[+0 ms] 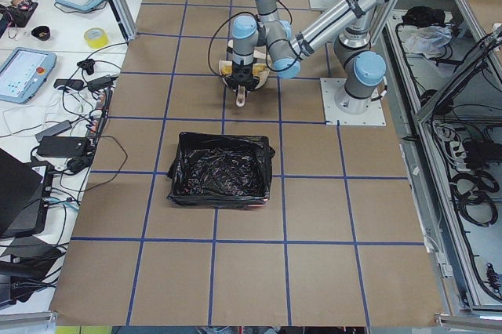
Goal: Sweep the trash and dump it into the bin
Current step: 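Sweep the yellow potato toy into the dustpan while the left gripper holds it steady, then tip the dustpan over the trash bag with left gripper while right carries brush back, then set the white brush down and raise the right gripper, then bring the empty dustpan back and lower it onto the table with the left gripper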
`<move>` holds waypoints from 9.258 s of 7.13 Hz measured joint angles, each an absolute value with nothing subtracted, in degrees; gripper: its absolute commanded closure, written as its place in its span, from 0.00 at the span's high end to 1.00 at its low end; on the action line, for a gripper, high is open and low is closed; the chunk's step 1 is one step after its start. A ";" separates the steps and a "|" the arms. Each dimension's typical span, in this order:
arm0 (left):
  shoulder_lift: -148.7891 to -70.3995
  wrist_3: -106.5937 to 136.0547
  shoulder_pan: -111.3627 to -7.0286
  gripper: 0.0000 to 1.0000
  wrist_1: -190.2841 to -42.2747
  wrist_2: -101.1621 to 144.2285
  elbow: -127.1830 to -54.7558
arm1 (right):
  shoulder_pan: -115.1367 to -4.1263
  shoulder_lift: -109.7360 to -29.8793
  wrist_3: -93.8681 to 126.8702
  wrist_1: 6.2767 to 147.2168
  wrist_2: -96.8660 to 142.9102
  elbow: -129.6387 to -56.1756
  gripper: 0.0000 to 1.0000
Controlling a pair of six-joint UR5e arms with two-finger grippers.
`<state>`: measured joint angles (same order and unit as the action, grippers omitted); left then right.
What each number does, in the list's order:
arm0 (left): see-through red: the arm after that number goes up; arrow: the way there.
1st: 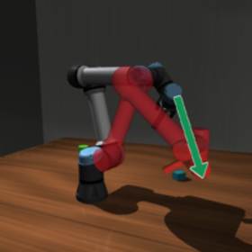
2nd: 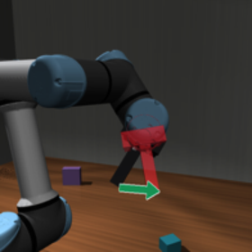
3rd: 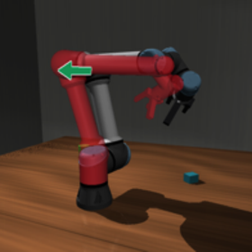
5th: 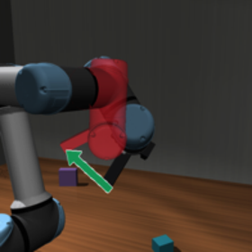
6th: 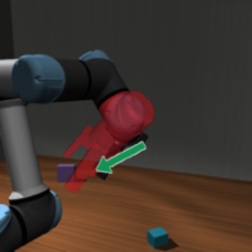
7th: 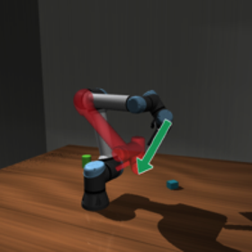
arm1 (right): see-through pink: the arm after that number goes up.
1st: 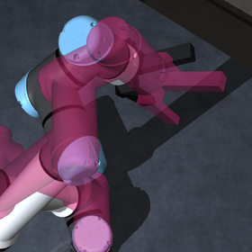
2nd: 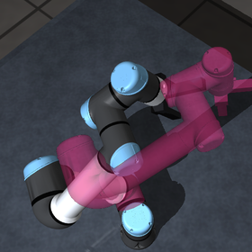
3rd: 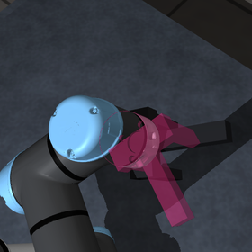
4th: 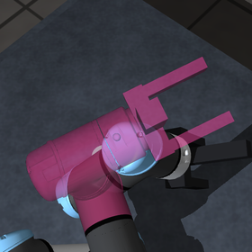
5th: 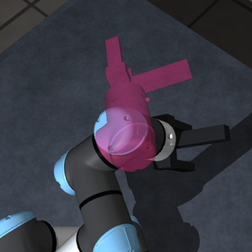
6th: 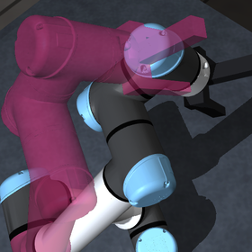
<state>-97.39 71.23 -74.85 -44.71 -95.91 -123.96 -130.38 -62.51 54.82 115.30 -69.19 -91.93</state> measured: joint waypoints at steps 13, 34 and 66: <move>-101.37 39.17 -48.40 0.00 -72.54 -88.30 -88.95 | -72.34 -66.59 -14.88 85.40 -96.96 -89.09 0.00; -109.96 -12.30 -43.58 0.00 -10.73 -74.34 -85.21 | -68.97 -78.35 -20.26 86.50 -94.78 -82.57 1.00; -116.53 76.45 -78.18 0.00 -50.09 -93.26 -87.80 | -88.77 -88.94 -1.06 86.48 -89.53 -84.11 1.00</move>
